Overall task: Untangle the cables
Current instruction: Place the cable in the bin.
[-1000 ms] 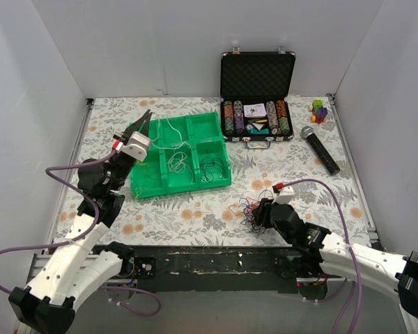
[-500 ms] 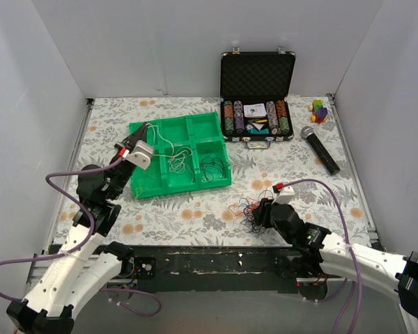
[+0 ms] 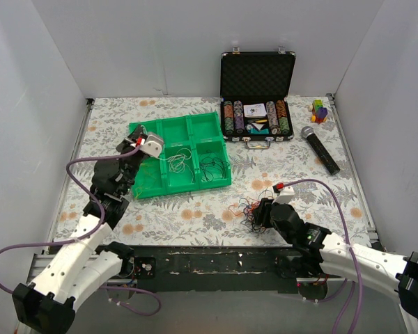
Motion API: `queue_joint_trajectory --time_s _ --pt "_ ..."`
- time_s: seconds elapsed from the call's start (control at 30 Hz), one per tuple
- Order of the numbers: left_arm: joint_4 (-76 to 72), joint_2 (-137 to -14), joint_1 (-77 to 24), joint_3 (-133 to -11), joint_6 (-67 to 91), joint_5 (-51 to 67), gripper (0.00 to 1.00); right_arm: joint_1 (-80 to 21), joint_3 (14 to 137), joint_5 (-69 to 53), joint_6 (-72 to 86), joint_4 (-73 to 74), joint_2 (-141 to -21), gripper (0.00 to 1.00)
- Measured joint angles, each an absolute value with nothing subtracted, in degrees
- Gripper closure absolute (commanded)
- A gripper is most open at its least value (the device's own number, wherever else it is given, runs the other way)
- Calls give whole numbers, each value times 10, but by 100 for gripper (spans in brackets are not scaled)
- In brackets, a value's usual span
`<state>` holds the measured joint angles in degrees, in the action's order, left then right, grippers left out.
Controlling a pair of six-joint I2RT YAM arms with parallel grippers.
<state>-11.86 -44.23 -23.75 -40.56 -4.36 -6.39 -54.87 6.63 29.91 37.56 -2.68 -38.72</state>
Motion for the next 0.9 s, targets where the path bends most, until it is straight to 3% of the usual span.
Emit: queue_joint_trajectory --time_s 0.33,0.57,0.9 --pt "-142 -408 -237 -386 -72 -132 100 -549 66 299 376 -27 -395 43" --pt "-142 -405 -237 -382 -26 -53 100 -549 66 299 376 -27 -393 43" --pt "-167 -542 -237 -382 50 52 100 -549 66 299 376 -27 -393 43"
